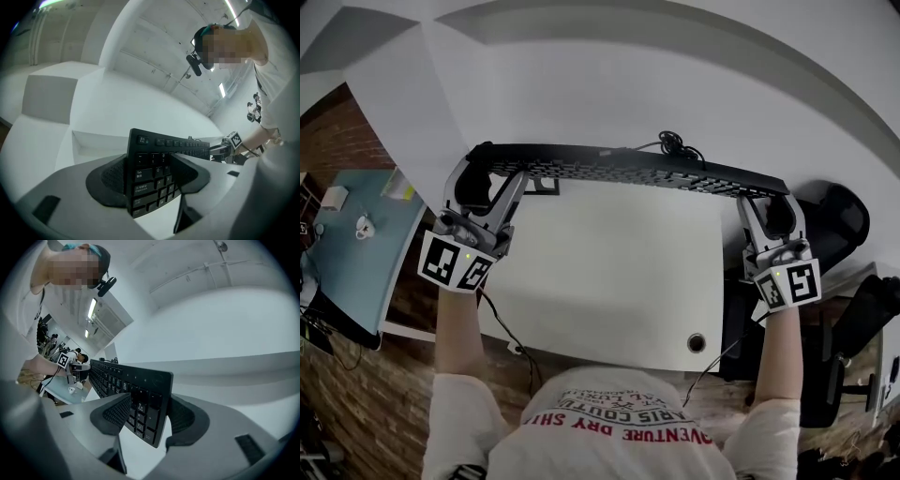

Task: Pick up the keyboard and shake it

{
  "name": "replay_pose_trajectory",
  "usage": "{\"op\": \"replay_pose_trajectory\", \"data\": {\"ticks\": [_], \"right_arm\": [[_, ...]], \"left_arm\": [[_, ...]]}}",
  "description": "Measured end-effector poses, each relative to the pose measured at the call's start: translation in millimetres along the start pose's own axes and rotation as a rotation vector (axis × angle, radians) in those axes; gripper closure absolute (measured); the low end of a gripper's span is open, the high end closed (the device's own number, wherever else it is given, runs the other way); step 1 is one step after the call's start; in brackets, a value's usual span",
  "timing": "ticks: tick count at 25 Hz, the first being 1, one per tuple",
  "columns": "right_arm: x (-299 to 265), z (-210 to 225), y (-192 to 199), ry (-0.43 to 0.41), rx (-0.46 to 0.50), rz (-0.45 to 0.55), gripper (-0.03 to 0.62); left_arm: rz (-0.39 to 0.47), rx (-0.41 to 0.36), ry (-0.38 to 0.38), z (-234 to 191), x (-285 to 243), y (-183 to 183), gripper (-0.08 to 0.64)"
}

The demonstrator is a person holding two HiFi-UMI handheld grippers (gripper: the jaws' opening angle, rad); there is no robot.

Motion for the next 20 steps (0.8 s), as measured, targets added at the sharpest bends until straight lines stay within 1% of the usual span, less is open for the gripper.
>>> {"op": "replay_pose_trajectory", "data": {"ticks": [5, 6, 8, 10, 12, 14, 18, 20], "right_arm": [[-10.2, 18.5, 5.3, -0.026, -0.025, 0.0, 0.341], [-9.2, 19.9, 5.4, -0.028, -0.028, 0.007, 0.341], [-3.4, 17.4, 5.3, -0.036, -0.035, 0.024, 0.341], [7.0, 10.9, 8.9, -0.048, -0.048, 0.035, 0.341], [20.3, 4.4, 16.6, -0.051, -0.07, 0.036, 0.341], [32.9, -0.6, 25.2, -0.047, -0.092, 0.024, 0.341], [40.4, -5.5, 32.8, -0.04, -0.094, -0.003, 0.337], [40.4, -6.9, 32.6, -0.04, -0.088, -0.009, 0.337]], "left_arm": [[0.05, -0.087, -0.045, 21.6, -0.6, -10.6, 0.28], [0.065, -0.094, -0.05, 27.2, 0.9, -13.0, 0.277], [0.098, -0.098, -0.055, 38.6, 9.1, -19.3, 0.246], [0.116, -0.118, -0.052, 51.3, 22.0, -25.9, 0.241], [0.116, -0.145, -0.038, 65.6, 33.8, -30.4, 0.241], [0.106, -0.155, -0.026, 77.5, 39.8, -31.8, 0.241], [0.06, -0.149, -0.022, 80.6, 43.3, -21.1, 0.241], [0.053, -0.137, -0.029, 78.5, 43.3, -18.6, 0.241]]}}
Point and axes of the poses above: the fingertips, and each gripper's own axes: x backward along the fingers, z to its right, y out of its underside, the point moved 8 cm from there along x, backward along the fingers, and after that the axes turned 2 degrees about x, right-handed, at the moved point
